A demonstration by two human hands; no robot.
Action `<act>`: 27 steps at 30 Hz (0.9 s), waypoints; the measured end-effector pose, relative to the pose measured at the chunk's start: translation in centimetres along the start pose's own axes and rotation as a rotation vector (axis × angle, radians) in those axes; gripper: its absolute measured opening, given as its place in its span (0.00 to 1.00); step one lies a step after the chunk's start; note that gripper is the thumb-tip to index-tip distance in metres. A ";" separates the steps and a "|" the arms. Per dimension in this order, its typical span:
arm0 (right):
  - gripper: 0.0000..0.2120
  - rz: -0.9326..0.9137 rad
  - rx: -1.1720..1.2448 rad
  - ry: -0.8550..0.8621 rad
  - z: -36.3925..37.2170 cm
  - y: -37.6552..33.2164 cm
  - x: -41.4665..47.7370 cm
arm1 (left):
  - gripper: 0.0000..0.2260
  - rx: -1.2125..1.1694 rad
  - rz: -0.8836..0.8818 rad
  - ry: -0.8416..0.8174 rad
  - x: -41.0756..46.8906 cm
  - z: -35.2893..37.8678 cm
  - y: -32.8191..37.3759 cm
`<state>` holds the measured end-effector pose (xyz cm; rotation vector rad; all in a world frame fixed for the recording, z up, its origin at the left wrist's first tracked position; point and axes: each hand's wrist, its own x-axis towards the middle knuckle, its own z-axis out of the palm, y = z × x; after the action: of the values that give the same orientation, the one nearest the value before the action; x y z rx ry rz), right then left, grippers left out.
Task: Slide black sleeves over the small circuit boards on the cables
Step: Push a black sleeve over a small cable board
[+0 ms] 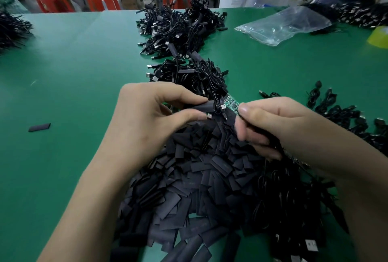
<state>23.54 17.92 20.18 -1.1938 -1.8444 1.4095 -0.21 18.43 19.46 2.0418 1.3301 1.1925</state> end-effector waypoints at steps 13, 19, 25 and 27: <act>0.22 0.009 -0.025 -0.088 0.4 -0.8 -0.2 | 0.08 -0.002 0.018 -0.029 0.1 -0.1 0.4; 0.24 0.018 -0.065 -0.096 0.4 -0.9 -0.5 | 0.09 0.029 -0.004 -0.061 0.0 -0.1 0.5; 0.22 0.029 -0.099 -0.105 0.2 -0.6 -0.4 | 0.08 0.063 -0.028 -0.104 -0.1 -0.2 1.0; 0.21 0.030 -0.108 -0.105 0.2 -0.6 -0.5 | 0.08 0.073 -0.035 -0.112 -0.1 -0.2 1.2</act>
<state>23.42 17.36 20.77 -1.2253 -2.0049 1.4289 0.25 17.83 20.38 2.0941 1.3679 1.0132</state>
